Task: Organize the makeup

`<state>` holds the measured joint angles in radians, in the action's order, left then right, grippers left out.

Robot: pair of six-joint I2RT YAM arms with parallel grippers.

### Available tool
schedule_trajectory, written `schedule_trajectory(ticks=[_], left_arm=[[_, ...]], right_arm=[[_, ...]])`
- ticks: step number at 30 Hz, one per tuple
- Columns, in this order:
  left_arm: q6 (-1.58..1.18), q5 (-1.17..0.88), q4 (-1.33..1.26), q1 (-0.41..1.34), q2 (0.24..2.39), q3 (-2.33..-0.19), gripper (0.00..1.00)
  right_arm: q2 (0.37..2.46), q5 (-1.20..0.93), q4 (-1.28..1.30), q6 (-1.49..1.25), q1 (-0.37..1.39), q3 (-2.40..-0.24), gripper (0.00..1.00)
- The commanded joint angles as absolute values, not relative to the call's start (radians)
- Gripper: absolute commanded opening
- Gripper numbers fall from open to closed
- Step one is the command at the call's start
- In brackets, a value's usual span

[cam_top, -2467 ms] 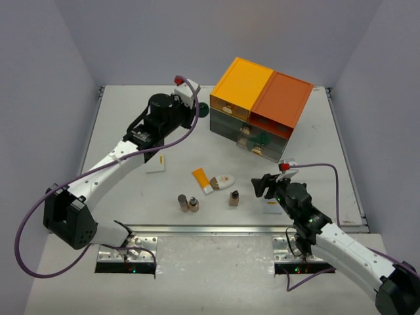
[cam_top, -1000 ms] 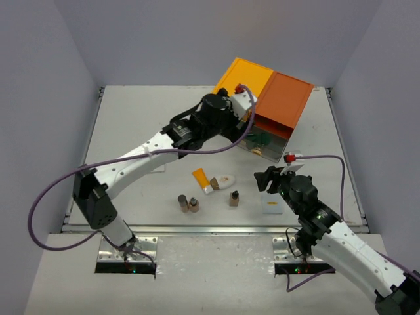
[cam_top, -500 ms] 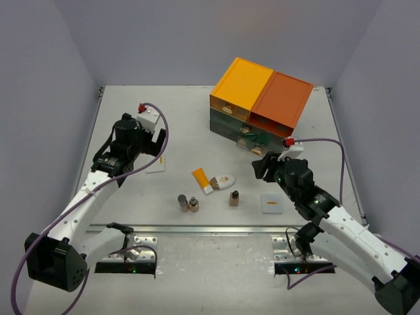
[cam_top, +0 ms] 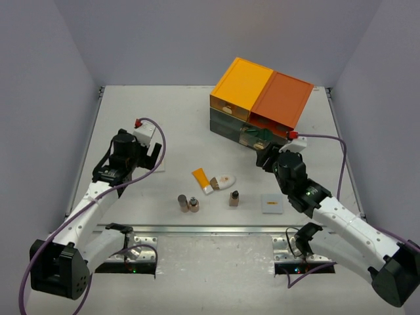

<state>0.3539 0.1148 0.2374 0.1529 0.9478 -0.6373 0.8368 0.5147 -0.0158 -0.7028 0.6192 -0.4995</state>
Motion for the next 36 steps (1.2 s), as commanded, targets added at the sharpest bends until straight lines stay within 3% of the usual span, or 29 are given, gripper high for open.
schedule_trajectory(ticks=[1,16,36], left_arm=[[0.352,0.125,0.199,0.140,0.936,-0.659,0.99],[0.368,0.039,0.204,0.140,1.007,-0.746,1.00],[0.371,-0.040,0.216,0.140,1.039,-0.788,1.00]], right_arm=[[0.837,0.664,-0.144,-0.668,0.618,-0.520,0.52],[1.048,0.799,-0.322,-0.457,0.598,-0.643,0.53],[1.209,0.835,-0.346,-0.472,0.523,-0.708,0.55]])
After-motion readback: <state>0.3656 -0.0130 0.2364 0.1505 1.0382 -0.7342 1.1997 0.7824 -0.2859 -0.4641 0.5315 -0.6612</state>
